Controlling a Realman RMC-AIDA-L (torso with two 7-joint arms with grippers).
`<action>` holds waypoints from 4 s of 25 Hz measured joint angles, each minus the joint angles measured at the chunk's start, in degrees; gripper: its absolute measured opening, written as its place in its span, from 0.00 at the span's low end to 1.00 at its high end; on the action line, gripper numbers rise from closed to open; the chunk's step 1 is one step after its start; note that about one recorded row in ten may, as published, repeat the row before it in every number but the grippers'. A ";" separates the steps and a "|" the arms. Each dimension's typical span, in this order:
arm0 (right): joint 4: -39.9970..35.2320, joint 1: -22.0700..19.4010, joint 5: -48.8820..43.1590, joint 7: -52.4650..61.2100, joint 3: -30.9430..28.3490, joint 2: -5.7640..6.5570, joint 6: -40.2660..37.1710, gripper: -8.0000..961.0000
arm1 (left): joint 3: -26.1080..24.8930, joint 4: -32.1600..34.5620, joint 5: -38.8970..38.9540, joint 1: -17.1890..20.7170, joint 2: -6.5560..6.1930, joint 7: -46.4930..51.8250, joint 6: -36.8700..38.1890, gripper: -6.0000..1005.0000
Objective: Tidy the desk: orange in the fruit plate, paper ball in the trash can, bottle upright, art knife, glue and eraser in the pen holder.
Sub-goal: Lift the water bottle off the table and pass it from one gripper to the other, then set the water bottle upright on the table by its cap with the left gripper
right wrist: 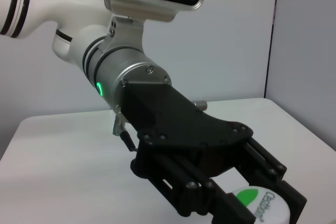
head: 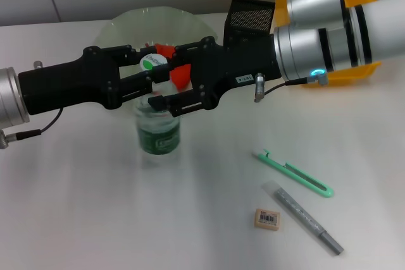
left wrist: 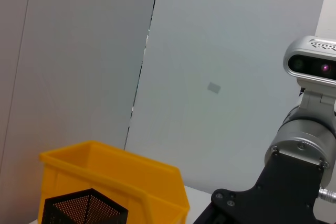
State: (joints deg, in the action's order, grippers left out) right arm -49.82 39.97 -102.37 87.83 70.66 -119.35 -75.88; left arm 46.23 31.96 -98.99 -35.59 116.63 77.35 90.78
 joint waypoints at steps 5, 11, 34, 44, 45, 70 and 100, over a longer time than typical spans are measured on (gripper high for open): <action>-0.02 -0.29 -0.03 0.44 0.01 0.00 0.02 0.76 | 0.00 -0.13 -0.08 -0.01 0.02 0.00 0.00 0.45; -0.02 -0.65 -0.12 0.54 0.09 -0.02 -0.04 0.76 | 0.00 -0.21 -0.52 -0.01 0.09 0.00 0.00 0.45; -7.88 -6.81 -0.03 4.60 0.09 0.02 -6.07 0.76 | -0.01 -0.43 -0.68 0.17 0.22 -0.01 0.01 0.44; -22.15 -18.51 -4.16 11.32 -6.26 0.18 -13.32 0.76 | -0.01 -0.01 -0.68 0.68 0.28 -0.01 0.22 0.44; -22.78 -19.29 -4.69 11.51 -8.13 0.18 -14.38 0.76 | -0.01 -0.01 -0.68 0.69 0.28 0.00 0.25 0.44; -3.78 -22.20 -14.30 4.61 -33.67 4.23 -17.20 0.76 | 0.01 0.75 -0.38 1.40 0.94 -1.95 0.68 0.44; -3.97 -22.13 -14.49 4.13 -33.39 3.79 -18.13 0.76 | -0.46 0.11 -0.07 3.83 1.89 -5.17 -0.67 0.46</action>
State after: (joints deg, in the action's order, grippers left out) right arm -53.79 17.84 -116.87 91.96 37.27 -115.56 -94.01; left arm 45.78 32.07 -99.07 -31.76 118.51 72.18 90.11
